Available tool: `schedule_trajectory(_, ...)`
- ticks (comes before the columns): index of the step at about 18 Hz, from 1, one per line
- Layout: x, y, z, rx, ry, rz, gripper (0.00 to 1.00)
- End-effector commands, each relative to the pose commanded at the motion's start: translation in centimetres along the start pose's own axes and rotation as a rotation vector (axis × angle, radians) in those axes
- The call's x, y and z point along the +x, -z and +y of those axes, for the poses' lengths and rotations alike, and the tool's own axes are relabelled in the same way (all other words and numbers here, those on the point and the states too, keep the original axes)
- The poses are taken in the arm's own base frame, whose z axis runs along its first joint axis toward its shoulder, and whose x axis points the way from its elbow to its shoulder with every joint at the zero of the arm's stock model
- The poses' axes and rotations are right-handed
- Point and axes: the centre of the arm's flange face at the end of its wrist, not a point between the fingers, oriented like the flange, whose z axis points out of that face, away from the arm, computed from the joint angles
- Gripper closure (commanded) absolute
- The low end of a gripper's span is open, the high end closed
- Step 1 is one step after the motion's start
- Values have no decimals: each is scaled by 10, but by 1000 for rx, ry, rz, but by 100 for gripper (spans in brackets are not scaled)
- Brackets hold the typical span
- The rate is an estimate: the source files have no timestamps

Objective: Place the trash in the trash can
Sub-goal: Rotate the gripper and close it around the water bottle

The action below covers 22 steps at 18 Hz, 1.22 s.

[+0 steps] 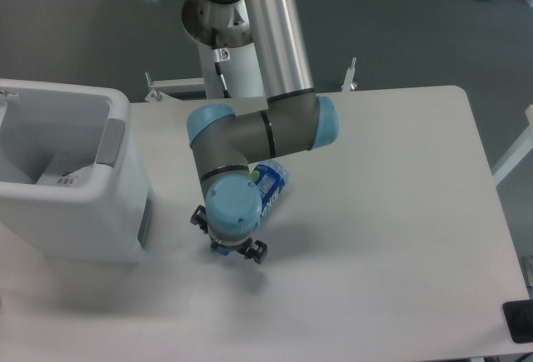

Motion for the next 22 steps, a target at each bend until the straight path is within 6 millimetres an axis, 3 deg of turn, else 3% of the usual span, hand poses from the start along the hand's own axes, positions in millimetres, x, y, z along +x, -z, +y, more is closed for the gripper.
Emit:
schedule_trajectory(9,1,-9,-9,-17,8,-4,1)
schedule_trajectory(12,2,-1,-10,-6,6,-6,34)
schedule_trajectory(16,3,1,-9,-4,5,-4,68)
schedule_trajectory(22,3,7,-8,2,6,-9,79)
